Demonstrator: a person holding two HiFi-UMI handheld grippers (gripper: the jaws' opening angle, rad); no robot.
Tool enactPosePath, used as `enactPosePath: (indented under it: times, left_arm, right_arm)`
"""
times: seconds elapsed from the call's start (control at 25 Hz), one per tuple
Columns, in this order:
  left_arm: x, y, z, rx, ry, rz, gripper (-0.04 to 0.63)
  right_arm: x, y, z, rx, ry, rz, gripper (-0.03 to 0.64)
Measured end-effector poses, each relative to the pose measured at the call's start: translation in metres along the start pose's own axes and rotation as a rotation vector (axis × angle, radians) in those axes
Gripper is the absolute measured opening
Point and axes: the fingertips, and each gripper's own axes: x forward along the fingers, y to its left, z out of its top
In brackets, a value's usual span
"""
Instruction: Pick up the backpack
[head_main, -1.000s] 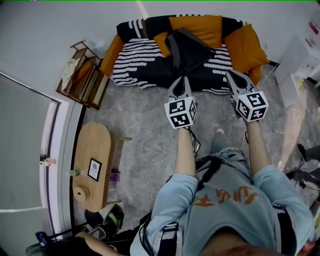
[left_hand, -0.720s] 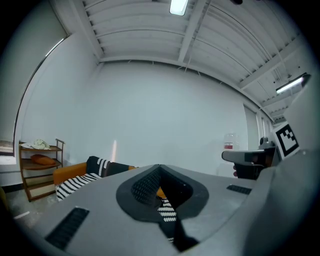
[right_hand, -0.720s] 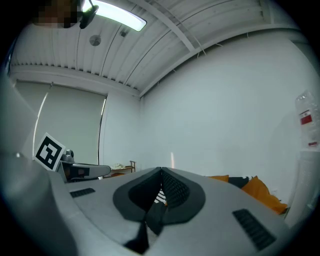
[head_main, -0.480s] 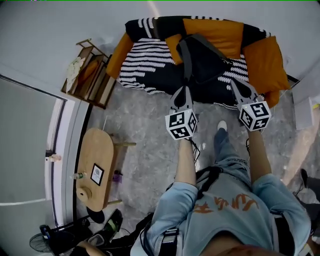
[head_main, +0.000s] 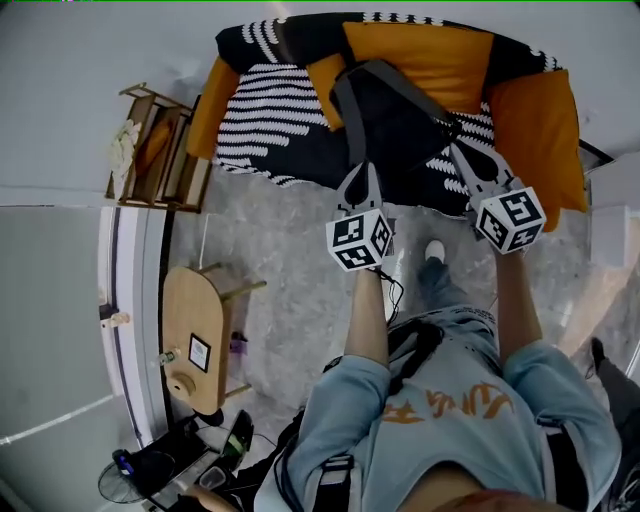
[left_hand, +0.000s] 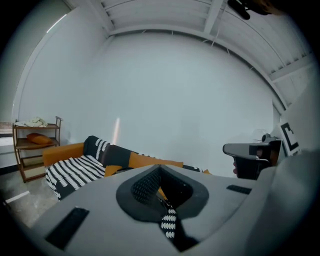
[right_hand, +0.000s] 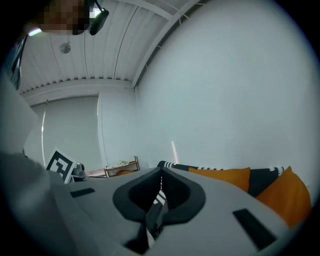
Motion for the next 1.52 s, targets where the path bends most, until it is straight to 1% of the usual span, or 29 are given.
enactPosePath:
  times: [0.08,0.16,0.24,0.44,0.56,0.68,0.76,0.96,1.16,1.36,1.52]
  left_arm:
    - [0.019,-0.003,0.0,0.005,0.023,-0.007,0.02]
    - [0.031,-0.01,-0.001,0.036,0.043,-0.019,0.02]
    - [0.045,-0.019,0.002,0.059,0.043,-0.033,0.02]
    - [0.072,-0.023,0.013,0.048,0.024,-0.034,0.02]
    - [0.08,-0.013,0.021,0.045,0.02,-0.015,0.02]
    - [0.092,-0.01,0.024,0.047,0.01,0.002,0.02]
    - [0.099,-0.002,0.02,0.031,0.019,0.012,0.02]
    - [0.124,0.038,0.014,-0.025,0.043,0.058,0.02]
    - [0.156,0.075,-0.008,-0.09,0.1,0.09,0.02]
    - [0.192,0.114,-0.034,-0.153,0.155,0.119,0.02]
    - [0.21,0.134,-0.064,-0.212,0.216,0.129,0.02]
  right_arm:
    - [0.011,-0.012,-0.007,0.019,0.015,0.013,0.026]
    - [0.015,-0.019,-0.016,0.033,0.031,0.033,0.026]
    - [0.018,-0.027,-0.023,0.037,0.048,0.048,0.026]
    - [0.029,-0.046,-0.011,0.011,0.05,0.071,0.026]
    - [0.044,-0.053,-0.004,0.01,0.046,0.088,0.026]
    - [0.059,-0.06,-0.008,0.01,0.065,0.12,0.026]
    - [0.07,-0.059,-0.014,0.01,0.084,0.142,0.026]
    - [0.113,-0.057,-0.024,-0.006,0.135,0.193,0.026]
    - [0.158,-0.075,-0.043,0.014,0.202,0.196,0.026]
    - [0.207,-0.093,-0.073,0.034,0.268,0.195,0.026]
    - [0.233,-0.105,-0.109,0.061,0.379,0.194,0.026]
